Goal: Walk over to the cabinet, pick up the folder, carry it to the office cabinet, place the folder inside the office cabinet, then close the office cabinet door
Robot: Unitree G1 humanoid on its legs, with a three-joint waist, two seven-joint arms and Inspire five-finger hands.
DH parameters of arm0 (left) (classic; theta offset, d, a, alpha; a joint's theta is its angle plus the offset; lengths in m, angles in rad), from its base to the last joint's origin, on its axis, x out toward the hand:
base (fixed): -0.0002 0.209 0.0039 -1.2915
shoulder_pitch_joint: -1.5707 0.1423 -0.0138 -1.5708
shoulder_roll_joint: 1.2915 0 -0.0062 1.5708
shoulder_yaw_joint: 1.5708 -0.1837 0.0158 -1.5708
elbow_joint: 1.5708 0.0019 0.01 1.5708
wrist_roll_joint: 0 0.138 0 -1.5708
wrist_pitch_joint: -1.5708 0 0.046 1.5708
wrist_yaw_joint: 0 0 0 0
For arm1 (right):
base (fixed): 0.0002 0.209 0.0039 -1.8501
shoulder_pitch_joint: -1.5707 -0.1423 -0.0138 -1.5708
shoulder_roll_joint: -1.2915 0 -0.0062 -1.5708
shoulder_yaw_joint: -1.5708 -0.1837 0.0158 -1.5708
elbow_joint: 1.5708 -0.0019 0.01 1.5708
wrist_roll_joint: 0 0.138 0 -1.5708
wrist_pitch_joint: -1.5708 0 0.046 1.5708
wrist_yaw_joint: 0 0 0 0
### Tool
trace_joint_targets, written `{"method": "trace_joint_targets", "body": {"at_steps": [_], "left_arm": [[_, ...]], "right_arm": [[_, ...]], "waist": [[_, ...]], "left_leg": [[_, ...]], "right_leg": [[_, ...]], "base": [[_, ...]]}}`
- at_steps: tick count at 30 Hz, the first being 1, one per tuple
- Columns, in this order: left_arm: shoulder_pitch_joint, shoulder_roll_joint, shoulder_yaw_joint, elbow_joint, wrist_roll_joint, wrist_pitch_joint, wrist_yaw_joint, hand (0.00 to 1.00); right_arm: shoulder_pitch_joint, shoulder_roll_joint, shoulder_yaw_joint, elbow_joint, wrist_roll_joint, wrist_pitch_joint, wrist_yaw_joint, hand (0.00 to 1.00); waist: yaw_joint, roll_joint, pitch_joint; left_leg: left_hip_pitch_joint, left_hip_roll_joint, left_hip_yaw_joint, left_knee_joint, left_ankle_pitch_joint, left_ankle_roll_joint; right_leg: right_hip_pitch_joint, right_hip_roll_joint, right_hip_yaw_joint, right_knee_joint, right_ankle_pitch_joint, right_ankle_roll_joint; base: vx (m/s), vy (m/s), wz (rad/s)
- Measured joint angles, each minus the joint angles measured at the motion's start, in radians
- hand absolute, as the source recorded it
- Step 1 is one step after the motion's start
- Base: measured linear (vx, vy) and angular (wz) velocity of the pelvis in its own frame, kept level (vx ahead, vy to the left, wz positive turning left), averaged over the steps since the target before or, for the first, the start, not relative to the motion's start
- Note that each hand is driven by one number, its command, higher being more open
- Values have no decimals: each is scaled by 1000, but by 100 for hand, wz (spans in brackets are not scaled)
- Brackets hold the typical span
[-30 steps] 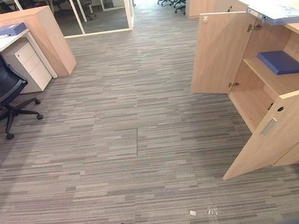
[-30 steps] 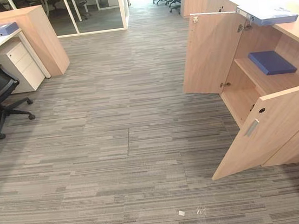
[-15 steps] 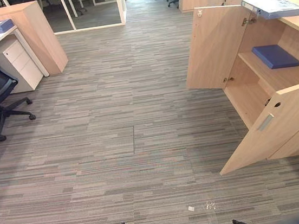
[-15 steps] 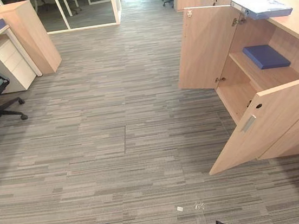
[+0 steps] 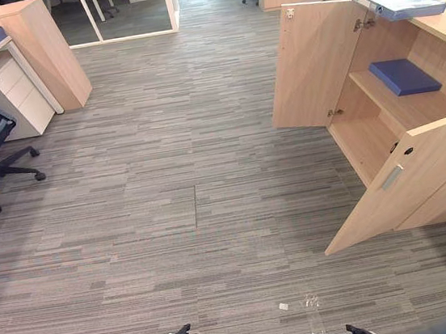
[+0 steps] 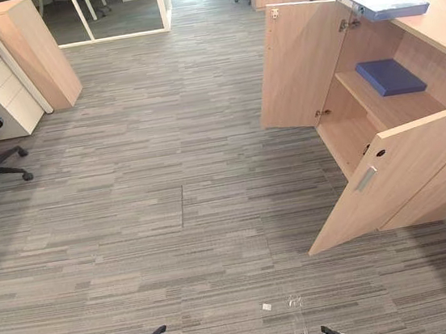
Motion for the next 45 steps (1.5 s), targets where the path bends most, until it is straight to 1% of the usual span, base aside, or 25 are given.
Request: {"method": "trace_joint_targets", "body": {"at_steps": [8,10,12,13,15,16,18,20,21,22,24,26,27,29,31,32,34,35,36,37,39,40,42,44,45], "left_arm": [[0,1,-1,0,-1,0,-1,100],[-1,3,1,-14,-5,-1,2,100],[-1,-2,3,-71,-19,-3,9,100],[1,-9,21,-89,-24,-4,9,100],[9,-25,85,-134,-30,-2,11,100],[21,-44,145,-177,-45,-1,14,100],[49,-62,204,-218,-127,-3,36,100],[72,-72,219,-232,-250,-5,71,100],[85,-80,235,-239,-298,-8,78,100],[107,-98,271,-258,-343,-9,88,100],[124,-115,294,-269,-359,-10,102,100],[133,-127,322,-268,-359,-12,126,100],[130,-122,330,-258,-354,-12,130,100],[131,-107,350,-240,-312,-13,144,100],[118,-98,364,-199,-286,-10,149,100],[117,-94,362,-189,-276,-9,153,100],[115,-90,351,-189,-275,-13,156,100],[110,-87,349,-189,-275,-13,154,100],[107,-84,339,-190,-275,-13,153,100],[105,-83,310,-195,-273,-15,154,100],[99,-83,281,-191,-253,-14,153,100],[81,-74,248,-176,-229,-13,143,100],[34,-67,196,-155,-181,-9,134,100],[12,-71,167,-155,-139,-10,125,100],[2,-74,147,-155,-110,-11,113,100]], "right_arm": [[-6,-6,28,0,6,4,-1,100],[-11,-6,25,0,14,5,-1,100],[-21,-14,0,1,42,5,-1,100],[-27,-15,-13,0,45,5,-5,100],[-31,-17,-16,-4,57,4,-11,100],[-28,-16,-15,-15,78,6,-19,100],[-27,-8,-30,-21,89,9,-32,100],[-28,5,-89,-20,127,9,-38,100],[-32,9,-95,-22,129,8,-41,100],[-30,13,-95,-30,129,9,-48,100],[-27,13,-93,-38,129,10,-56,100],[-22,12,-98,-41,128,9,-68,100],[-19,30,-125,-37,128,9,-71,100],[-33,74,-190,-2,127,12,-63,100],[-48,95,-209,3,119,12,-50,100],[-52,91,-211,3,119,18,-48,100],[-53,89,-212,-11,118,16,-50,100],[-55,88,-210,-26,119,14,-50,100],[-59,83,-202,-49,118,9,-56,100],[-74,72,-184,-61,119,9,-66,100],[-93,68,-160,-67,118,4,-70,100],[-106,70,-146,-85,121,2,-71,100],[-114,78,-128,-102,128,-3,-70,100],[-116,87,-118,-111,149,-6,-68,100],[-117,92,-117,-111,162,-6,-66,100]], "waist": [[0,0,0],[-3,0,9],[3,25,40],[4,37,54],[2,46,76],[3,42,104],[5,32,116],[11,24,120],[12,22,121],[15,17,124],[15,18,124],[21,25,120],[32,-1,110],[48,-47,57],[48,-68,34],[38,-72,33],[31,-83,25],[26,-86,26],[13,-88,23],[5,-74,30],[6,-56,36],[0,-40,56],[-8,-17,93],[-19,-16,112],[-20,-25,114]], "left_leg": [[-1,1,3,4,-1,0],[-47,4,7,94,-50,0],[-138,36,20,309,-158,-40],[-183,60,28,426,-200,-103],[-277,89,27,643,-199,-122],[-343,106,25,805,-154,-129],[-426,115,16,939,-188,-107],[-485,109,-33,843,-207,-105],[-502,107,-74,709,-199,-95],[-505,115,-111,502,-149,-100],[-506,138,-114,355,-100,-102],[-490,173,-88,199,-39,-118],[-491,154,-26,246,74,-128],[-500,83,5,313,78,-111],[-437,20,70,331,40,-6],[-386,-12,86,327,14,21],[-256,-83,108,270,-27,68],[-223,-99,107,254,-32,76],[-154,-125,102,210,-34,79],[-67,-129,83,144,-37,83],[-25,-112,82,104,-40,84],[11,-95,71,80,-41,83],[70,-72,47,63,-58,83],[105,-65,26,65,-89,82],[119,-68,19,67,-114,79]], "right_leg": [[-1,0,4,-1,3,-3],[-5,0,7,0,2,-4],[-6,17,6,12,-15,-24],[-3,29,0,20,-22,-34],[7,41,-3,34,-34,-51],[30,44,-1,47,-51,-63],[39,34,4,79,-75,-72],[43,6,25,89,-97,-58],[48,-12,42,89,-111,-47],[52,-43,57,90,-135,-23],[57,-64,71,96,-164,0],[88,-106,89,112,-227,48],[114,-165,99,116,-268,58],[78,-250,110,190,-259,37],[23,-329,119,357,-203,37],[6,-361,117,452,-160,41],[-100,-429,113,793,-21,-33],[-142,-451,95,913,6,-68],[-203,-490,15,1093,22,-99],[-252,-499,-110,1182,-46,-108],[-299,-454,-176,1162,-135,-67],[-321,-394,-231,1070,-198,-4],[-358,-275,-255,855,-243,30],[-385,-213,-273,644,-216,38],[-389,-203,-311,495,-149,21]], "base": [[-22,-6,-1],[-13,4,-2],[-40,23,-15],[-27,23,-17],[16,18,-12],[54,20,-10],[141,40,-14],[186,85,-25],[267,174,-36],[297,200,-35],[306,227,-24],[430,370,-33],[418,379,-47],[482,369,-68],[591,417,-65],[535,384,-33],[518,370,-10],[471,330,8],[502,314,15],[468,279,8],[291,135,-8],[228,59,0],[262,10,22],[243,-66,35],[252,-137,32]]}}
